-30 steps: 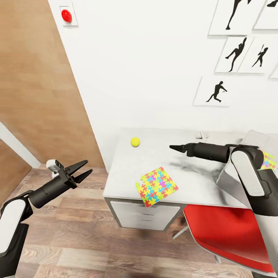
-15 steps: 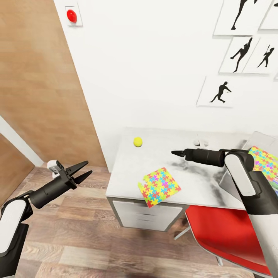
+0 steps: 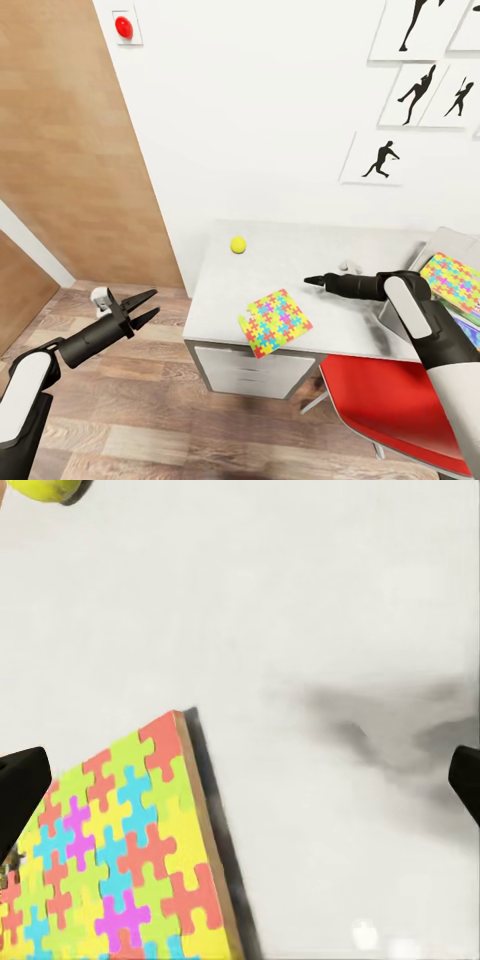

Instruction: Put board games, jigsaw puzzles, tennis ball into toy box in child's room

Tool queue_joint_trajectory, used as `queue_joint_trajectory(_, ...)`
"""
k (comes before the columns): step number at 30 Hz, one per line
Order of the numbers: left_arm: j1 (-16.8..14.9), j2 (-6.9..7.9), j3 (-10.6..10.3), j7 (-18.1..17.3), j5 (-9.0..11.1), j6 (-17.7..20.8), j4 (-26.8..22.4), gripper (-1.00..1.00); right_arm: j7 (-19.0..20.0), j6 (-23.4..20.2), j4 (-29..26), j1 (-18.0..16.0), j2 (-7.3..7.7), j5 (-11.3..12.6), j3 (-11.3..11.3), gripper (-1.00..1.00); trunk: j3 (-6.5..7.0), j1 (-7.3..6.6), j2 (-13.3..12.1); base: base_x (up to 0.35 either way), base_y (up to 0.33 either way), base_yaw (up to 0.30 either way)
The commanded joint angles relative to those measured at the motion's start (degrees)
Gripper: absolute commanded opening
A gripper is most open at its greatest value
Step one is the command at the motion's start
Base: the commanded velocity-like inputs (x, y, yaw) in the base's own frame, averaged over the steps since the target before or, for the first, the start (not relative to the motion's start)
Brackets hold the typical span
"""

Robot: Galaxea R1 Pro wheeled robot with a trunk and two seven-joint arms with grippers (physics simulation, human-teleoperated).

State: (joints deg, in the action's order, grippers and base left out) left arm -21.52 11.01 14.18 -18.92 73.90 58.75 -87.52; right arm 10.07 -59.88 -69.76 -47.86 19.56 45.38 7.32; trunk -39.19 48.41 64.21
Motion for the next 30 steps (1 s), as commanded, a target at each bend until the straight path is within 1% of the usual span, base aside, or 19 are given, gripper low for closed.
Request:
queue_joint_trajectory(1,0.35,0.01,0.14,-0.25,-0.73,0.21,0.53,1.00,0.82,-0.12,1.52,-0.06,0.06,-0.59,0.11,1.00,-0.05,0.00,0.03,0.000,0.000,0.001)
queue_joint_trajectory(2,0.75,0.03,0.21,-0.09,-1.09,0.19,0.98,1.00,1.23,-0.12,2.84,-0.02,0.09,-0.58,0.19,1.00,-0.05,0.00,0.03,0.000,0.000,0.001)
queue_joint_trajectory(5,1.12,0.08,0.27,0.04,-1.48,0.18,1.36,1.00,1.79,-0.12,3.91,0.04,0.12,-0.58,0.27,1.00,-0.05,0.00,0.03,0.000,0.000,0.000)
queue_joint_trajectory(7,1.74,0.17,0.37,0.24,-2.26,0.12,1.93,1.00,3.35,-0.12,5.45,0.19,0.32,-0.60,0.47,1.00,-0.05,0.00,0.03,0.000,0.000,0.000)
queue_joint_trajectory(8,1.74,0.17,0.37,0.24,-2.26,0.12,1.93,1.00,3.35,-0.12,5.45,0.19,0.32,-0.60,0.47,1.00,-0.05,0.00,0.03,0.000,0.000,0.000)
queue_joint_trajectory(11,2.39,0.33,0.51,0.39,-3.10,-0.24,2.47,1.00,6.14,-0.12,6.81,0.36,1.48,-0.62,0.73,1.00,-0.05,0.00,0.03,0.000,0.000,0.000)
queue_joint_trajectory(12,2.39,0.33,0.51,0.39,-3.10,-0.24,2.47,1.00,6.14,-0.12,6.81,0.36,1.48,-0.62,0.73,1.00,-0.05,0.00,0.03,0.000,0.000,0.000)
queue_joint_trajectory(14,2.68,0.39,0.57,0.46,-3.43,-0.53,2.68,1.00,8.07,-0.12,7.33,0.44,2.38,-0.63,0.90,1.00,-0.05,0.00,0.03,0.000,0.000,0.000)
queue_joint_trajectory(15,2.68,0.39,0.57,0.46,-3.43,-0.53,2.68,1.00,8.07,-0.12,7.33,0.44,2.38,-0.63,0.90,1.00,-0.05,0.00,0.03,0.000,0.000,0.000)
queue_joint_trajectory(19,2.95,0.46,0.62,0.55,-3.72,-0.84,2.87,1.00,10.65,-0.12,7.77,0.55,3.24,-0.67,1.05,1.00,-0.05,0.00,0.03,0.000,0.000,0.000)
queue_joint_trajectory(21,3.01,0.47,0.63,0.58,-3.78,-0.91,2.94,1.00,11.27,-0.12,7.87,0.59,3.43,-0.68,1.08,1.00,-0.05,0.00,0.03,0.000,0.000,0.000)
queue_joint_trajectory(30,3.12,0.49,0.71,0.66,-3.95,-1.09,3.70,1.00,12.96,-0.12,8.09,1.22,3.93,-0.72,1.28,1.00,-0.05,0.00,0.03,0.000,0.000,0.000)
